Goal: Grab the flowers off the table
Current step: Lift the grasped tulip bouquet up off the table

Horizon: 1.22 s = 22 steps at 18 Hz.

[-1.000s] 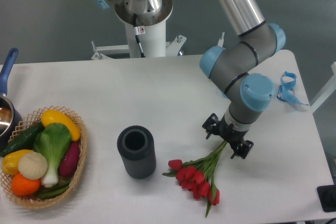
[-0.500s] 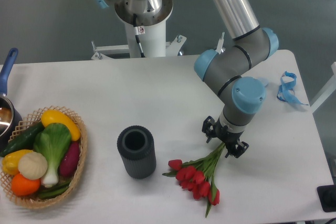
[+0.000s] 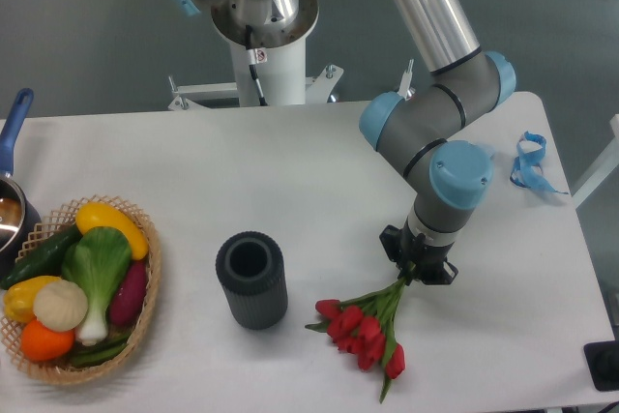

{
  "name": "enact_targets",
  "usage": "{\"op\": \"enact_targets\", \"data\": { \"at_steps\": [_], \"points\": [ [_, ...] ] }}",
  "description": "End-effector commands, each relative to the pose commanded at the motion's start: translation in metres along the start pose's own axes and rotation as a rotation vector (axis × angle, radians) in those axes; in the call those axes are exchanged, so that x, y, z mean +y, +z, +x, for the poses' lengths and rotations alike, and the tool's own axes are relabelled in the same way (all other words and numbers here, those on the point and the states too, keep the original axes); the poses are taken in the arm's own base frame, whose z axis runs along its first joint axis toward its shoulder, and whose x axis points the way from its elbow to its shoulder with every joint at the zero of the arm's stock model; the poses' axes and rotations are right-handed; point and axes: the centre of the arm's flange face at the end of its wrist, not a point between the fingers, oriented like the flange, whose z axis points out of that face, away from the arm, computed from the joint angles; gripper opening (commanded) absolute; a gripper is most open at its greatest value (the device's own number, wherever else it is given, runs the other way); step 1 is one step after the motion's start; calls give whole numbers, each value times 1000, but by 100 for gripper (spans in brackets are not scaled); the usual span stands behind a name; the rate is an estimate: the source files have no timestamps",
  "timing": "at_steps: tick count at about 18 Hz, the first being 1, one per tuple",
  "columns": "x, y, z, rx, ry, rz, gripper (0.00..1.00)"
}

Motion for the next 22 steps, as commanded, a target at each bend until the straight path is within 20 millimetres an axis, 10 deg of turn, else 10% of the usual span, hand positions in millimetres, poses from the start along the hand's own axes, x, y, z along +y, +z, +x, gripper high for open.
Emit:
{"op": "enact_targets", "data": {
  "at_steps": [5, 12, 22],
  "points": [
    [4, -64, -5, -75, -56, 91, 9],
    [-11, -205, 22, -106, -191, 510, 9],
    [37, -259, 29, -51, -218, 856, 9]
  ]
}}
